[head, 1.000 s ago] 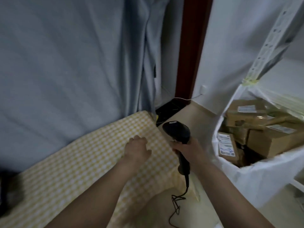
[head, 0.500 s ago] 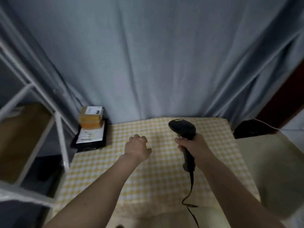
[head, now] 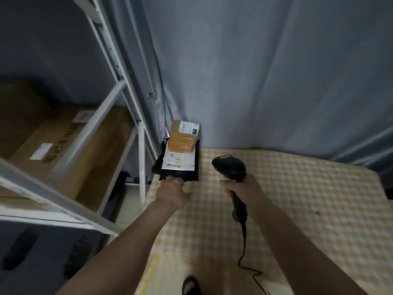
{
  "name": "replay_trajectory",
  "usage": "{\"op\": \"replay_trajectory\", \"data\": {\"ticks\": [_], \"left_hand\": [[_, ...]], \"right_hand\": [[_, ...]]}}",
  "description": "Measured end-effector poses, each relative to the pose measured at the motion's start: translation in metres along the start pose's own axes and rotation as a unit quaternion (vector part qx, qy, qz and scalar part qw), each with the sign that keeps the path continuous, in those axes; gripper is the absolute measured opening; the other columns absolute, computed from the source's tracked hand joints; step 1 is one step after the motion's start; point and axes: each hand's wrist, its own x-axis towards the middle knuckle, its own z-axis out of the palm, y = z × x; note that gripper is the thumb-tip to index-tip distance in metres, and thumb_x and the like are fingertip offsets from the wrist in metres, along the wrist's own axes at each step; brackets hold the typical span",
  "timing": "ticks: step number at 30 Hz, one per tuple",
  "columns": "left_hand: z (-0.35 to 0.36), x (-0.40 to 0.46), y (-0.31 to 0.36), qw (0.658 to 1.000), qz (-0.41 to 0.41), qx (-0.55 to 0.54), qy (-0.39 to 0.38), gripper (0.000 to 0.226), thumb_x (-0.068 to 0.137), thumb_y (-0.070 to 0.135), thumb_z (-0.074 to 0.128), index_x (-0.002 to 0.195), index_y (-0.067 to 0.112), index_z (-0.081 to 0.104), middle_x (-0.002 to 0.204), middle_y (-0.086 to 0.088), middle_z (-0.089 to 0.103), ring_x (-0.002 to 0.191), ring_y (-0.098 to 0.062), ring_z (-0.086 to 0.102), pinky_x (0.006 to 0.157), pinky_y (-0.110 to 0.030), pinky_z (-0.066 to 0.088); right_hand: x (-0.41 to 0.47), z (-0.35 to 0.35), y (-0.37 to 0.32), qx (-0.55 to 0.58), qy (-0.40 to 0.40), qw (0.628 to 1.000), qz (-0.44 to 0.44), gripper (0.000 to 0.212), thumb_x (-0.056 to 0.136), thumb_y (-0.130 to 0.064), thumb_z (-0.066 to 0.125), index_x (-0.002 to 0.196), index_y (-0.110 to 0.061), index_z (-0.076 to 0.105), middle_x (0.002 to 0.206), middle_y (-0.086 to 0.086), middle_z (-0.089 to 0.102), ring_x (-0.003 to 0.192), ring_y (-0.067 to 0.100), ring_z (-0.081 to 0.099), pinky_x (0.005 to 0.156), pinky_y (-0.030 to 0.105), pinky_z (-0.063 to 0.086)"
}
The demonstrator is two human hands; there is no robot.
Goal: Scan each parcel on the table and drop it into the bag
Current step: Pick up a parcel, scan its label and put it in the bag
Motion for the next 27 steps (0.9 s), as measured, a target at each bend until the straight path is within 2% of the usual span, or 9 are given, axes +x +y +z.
{"op": "replay_trajectory", "data": {"ticks": [5,8,10,13,17,22,25,27], "left_hand": [[-0.008,0.027,-0.026,1.0,-0.014,-0.027,-0.004,0.051,0.089,0.041,0.062,0.134,0.02,0.054,0.139,-0.01,0.041,0.131,-0.027,0.038,0.104,-0.034,0.04],[-0.01,0.041,-0.03,0.999,-0.023,-0.036,-0.013,0.051,0.088,0.042,0.063,0.134,0.019,0.054,0.137,-0.011,0.042,0.13,-0.027,0.038,0.104,-0.035,0.041],[-0.013,0.05,-0.032,0.999,-0.025,-0.03,-0.011,0.053,0.087,0.044,0.063,0.133,0.018,0.055,0.136,-0.012,0.043,0.129,-0.029,0.04,0.105,-0.036,0.041],[-0.022,0.065,-0.032,0.999,-0.028,-0.018,-0.007,0.053,0.086,0.044,0.062,0.132,0.018,0.057,0.133,-0.013,0.046,0.126,-0.03,0.042,0.106,-0.036,0.039],[-0.029,0.099,-0.035,0.999,-0.047,-0.017,0.006,0.053,0.08,0.046,0.063,0.127,0.02,0.059,0.126,-0.011,0.053,0.123,-0.029,0.045,0.102,-0.04,0.044],[-0.027,0.139,-0.036,0.998,-0.068,-0.013,-0.01,0.069,0.081,0.048,0.065,0.14,0.019,0.043,0.137,-0.011,0.042,0.131,-0.032,0.037,0.105,-0.044,0.042],[-0.028,0.174,-0.039,0.998,-0.054,-0.013,-0.028,0.074,0.073,0.059,0.057,0.135,0.019,0.045,0.132,-0.01,0.049,0.124,-0.031,0.041,0.1,-0.042,0.043],[-0.029,0.205,-0.042,0.998,-0.047,-0.034,-0.025,0.071,0.075,0.051,0.066,0.134,0.019,0.045,0.128,-0.008,0.051,0.122,-0.029,0.044,0.101,-0.04,0.041]], "right_hand": [[0.021,0.028,-0.014,-0.046,-0.002,0.999,0.006,0.015,0.078,-0.006,0.072,0.071,0.001,0.061,0.056,0.007,0.054,0.051,0.018,0.049,0.057,0.026,0.04],[0.038,0.036,-0.023,-0.063,0.001,0.998,0.008,0.015,0.077,-0.005,0.071,0.067,-0.001,0.061,0.056,0.008,0.055,0.053,0.02,0.049,0.057,0.028,0.04],[0.049,0.04,-0.029,-0.071,-0.005,0.997,0.009,0.015,0.078,-0.005,0.07,0.066,-0.003,0.061,0.058,0.009,0.055,0.056,0.022,0.05,0.06,0.028,0.04],[0.067,0.043,-0.038,-0.062,-0.017,0.998,0.002,0.01,0.079,-0.006,0.071,0.071,-0.007,0.065,0.055,0.001,0.058,0.053,0.015,0.054,0.058,0.024,0.042],[0.098,0.043,-0.046,-0.041,-0.032,0.999,-0.004,0.006,0.079,-0.005,0.071,0.083,-0.001,0.067,0.061,0.005,0.06,0.06,0.018,0.056,0.063,0.026,0.043],[0.138,0.044,-0.047,-0.029,-0.021,0.999,0.008,0.011,0.079,-0.005,0.073,0.074,-0.012,0.065,0.053,-0.006,0.06,0.051,0.006,0.056,0.061,0.023,0.041],[0.163,0.044,-0.05,-0.017,-0.021,0.999,0.02,0.007,0.079,-0.006,0.073,0.079,-0.011,0.068,0.064,-0.001,0.062,0.061,0.012,0.058,0.065,0.024,0.044],[0.183,0.046,-0.053,-0.01,-0.007,1.0,0.028,0.007,0.079,-0.006,0.072,0.078,-0.011,0.067,0.065,0.001,0.06,0.062,0.014,0.056,0.065,0.026,0.043]]}}
